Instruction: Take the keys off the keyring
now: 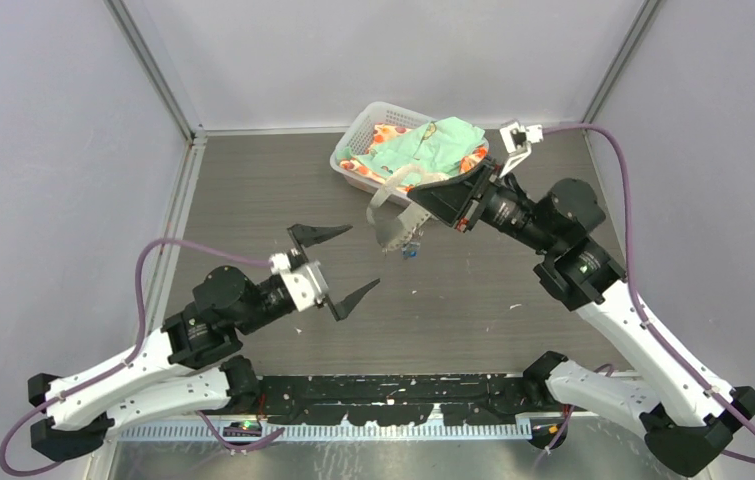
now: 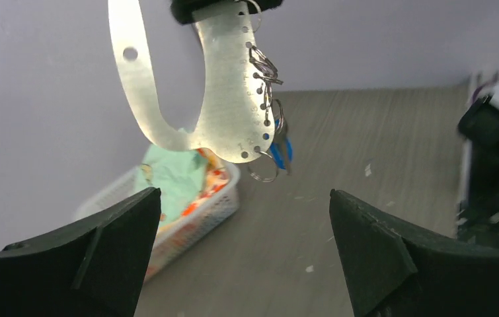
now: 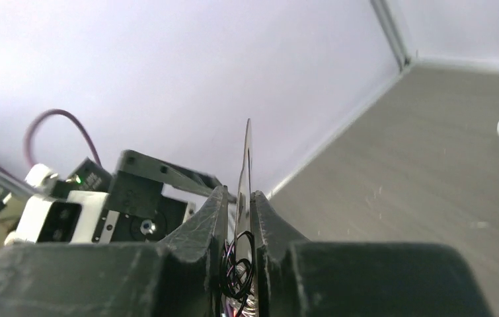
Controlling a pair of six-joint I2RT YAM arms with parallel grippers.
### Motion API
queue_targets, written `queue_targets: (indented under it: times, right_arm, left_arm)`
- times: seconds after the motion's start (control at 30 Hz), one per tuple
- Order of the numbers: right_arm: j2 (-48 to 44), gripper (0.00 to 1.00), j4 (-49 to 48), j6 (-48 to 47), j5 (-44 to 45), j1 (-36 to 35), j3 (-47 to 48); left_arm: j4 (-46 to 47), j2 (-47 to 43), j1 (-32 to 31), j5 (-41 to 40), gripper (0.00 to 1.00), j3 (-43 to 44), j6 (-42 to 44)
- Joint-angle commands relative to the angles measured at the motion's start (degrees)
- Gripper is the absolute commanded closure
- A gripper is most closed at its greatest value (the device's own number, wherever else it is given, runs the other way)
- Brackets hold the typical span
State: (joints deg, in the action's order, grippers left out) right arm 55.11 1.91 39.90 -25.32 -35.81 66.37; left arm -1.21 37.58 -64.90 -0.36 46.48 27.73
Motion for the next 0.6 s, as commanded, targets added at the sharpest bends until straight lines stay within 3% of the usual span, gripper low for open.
queue_targets:
  times: [0.0, 0.1, 0.27, 0.4, 0.57]
  right_arm:
    - [-3.5, 0.99, -26.1, 3.9, 10.1, 0.3, -5.8]
    - [-2.6, 0.99, -33.7, 6.6, 9.8, 0.2, -7.6]
    - [-1.4, 0.99, -41.1, 8.7, 7.9, 0.2, -9.3]
    - [-0.4, 0.99, -45.9, 10.3, 6.2, 0.3, -10.6]
    - [-0.3, 0.99, -48.8, 11.2, 5.5, 0.3, -11.5]
  left_arm:
    - [5.8, 0.8, 3.1, -2.9, 0.00, 3.2, -33.3]
    - [7.7, -0.1, 7.0, 3.7, 0.00, 4.2, -41.0]
    - [2.8, -0.4, 10.7, 7.5, 0.04, 11.0, -47.7]
    - [-6.1, 4.2, 11.3, 11.3, 0.11, 19.8, -50.5]
    - [-10.2, 10.0, 15.6, 18.6, 0.16, 27.4, -54.4]
